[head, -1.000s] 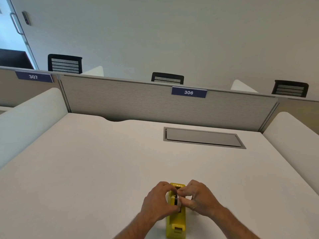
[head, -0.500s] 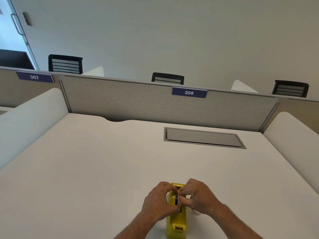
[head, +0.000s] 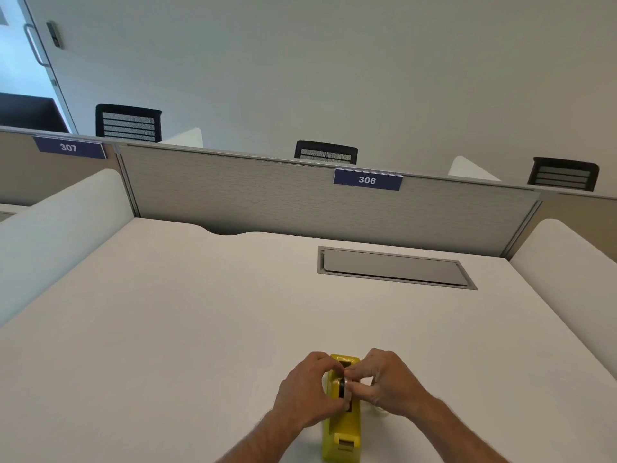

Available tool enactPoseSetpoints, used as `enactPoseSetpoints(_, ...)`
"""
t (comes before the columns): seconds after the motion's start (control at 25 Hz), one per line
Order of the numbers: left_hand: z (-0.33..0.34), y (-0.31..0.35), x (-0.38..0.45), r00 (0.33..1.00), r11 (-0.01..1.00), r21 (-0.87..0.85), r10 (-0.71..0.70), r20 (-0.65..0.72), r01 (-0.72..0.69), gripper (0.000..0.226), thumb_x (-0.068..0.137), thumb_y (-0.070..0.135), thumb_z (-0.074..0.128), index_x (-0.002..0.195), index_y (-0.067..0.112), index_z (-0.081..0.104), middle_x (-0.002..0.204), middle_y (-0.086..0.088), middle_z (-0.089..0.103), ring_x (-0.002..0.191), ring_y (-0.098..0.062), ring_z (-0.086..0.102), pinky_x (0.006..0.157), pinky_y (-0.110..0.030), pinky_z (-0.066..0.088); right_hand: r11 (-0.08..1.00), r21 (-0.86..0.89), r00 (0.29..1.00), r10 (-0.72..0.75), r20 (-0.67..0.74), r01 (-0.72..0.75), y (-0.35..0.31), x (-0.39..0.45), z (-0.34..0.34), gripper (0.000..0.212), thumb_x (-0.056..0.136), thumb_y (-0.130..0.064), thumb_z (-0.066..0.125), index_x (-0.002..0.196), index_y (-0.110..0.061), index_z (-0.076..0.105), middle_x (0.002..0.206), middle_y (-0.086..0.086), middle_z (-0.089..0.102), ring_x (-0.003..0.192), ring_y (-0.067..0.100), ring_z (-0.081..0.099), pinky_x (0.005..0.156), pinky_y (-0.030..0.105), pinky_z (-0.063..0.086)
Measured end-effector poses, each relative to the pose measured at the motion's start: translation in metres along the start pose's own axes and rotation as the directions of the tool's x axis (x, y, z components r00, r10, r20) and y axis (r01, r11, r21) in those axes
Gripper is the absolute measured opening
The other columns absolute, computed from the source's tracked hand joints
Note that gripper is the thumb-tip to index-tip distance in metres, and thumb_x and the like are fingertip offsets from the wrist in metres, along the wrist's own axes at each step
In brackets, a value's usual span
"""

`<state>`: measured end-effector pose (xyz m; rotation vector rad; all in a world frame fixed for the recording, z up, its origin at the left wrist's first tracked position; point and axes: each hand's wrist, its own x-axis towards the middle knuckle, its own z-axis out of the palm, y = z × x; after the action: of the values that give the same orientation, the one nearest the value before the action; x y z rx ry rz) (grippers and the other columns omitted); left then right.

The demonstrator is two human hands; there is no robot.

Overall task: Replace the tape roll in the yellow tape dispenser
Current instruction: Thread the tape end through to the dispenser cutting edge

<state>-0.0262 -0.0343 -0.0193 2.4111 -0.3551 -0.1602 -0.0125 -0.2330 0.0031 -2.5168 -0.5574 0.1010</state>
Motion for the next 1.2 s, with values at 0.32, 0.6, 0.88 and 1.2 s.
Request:
enactPoseSetpoints(0.32,-0.003,0.002,-0.001,0.999,0.999,-0.016,-0.037,0.019,0.037,0.057,0.062,0.065,0.075,0.115,0.047,0.062,0.132,0.026,0.046,0.107,0.000,0.049,0.091,-0.024,0.049,1.000,-0.014,1.000,0.006,0.017,-0.005,-0.002,0.002,-0.004,0.017,0.090,-0.036,0.066,0.101,-0.042,0.077,0.090,-0.020,0.076,0.086,0.009,0.059,0.075,0.029,0.051)
enactPoseSetpoints(0.6,-0.005,0.004,-0.001,0.999,0.999,-0.023,-0.043,0.024,0.044,0.056,0.064,0.062,0.078,0.115,0.045,0.062,0.133,0.023,0.048,0.111,-0.003,0.051,0.094,-0.028,0.050,0.997,-0.068,0.997,-0.026,0.077,0.031,-0.002,0.003,-0.010,0.019,0.092,-0.039,0.061,0.105,-0.040,0.075,0.093,-0.019,0.075,0.087,0.008,0.059,0.074,0.022,0.049)
enactPoseSetpoints(0.88,-0.005,0.005,-0.001,0.999,0.999,-0.013,-0.047,0.026,0.047,0.056,0.065,0.062,0.079,0.116,0.045,0.062,0.134,0.023,0.048,0.111,-0.002,0.051,0.094,-0.027,0.050,0.993,-0.108,0.993,-0.030,0.117,0.043,-0.002,0.009,-0.014,0.021,0.092,-0.036,0.062,0.107,-0.040,0.075,0.092,-0.015,0.075,0.087,0.007,0.056,0.073,0.024,0.048)
enactPoseSetpoints(1.2,-0.005,0.005,-0.001,0.998,0.998,0.004,-0.060,0.027,0.060,0.057,0.065,0.063,0.078,0.117,0.045,0.061,0.136,0.023,0.047,0.112,-0.004,0.052,0.094,-0.027,0.050,0.994,-0.097,0.991,-0.044,0.127,0.056,-0.001,0.010,-0.014,0.021,0.089,-0.037,0.062,0.104,-0.040,0.075,0.087,-0.016,0.074,0.086,0.008,0.056,0.068,0.021,0.047)
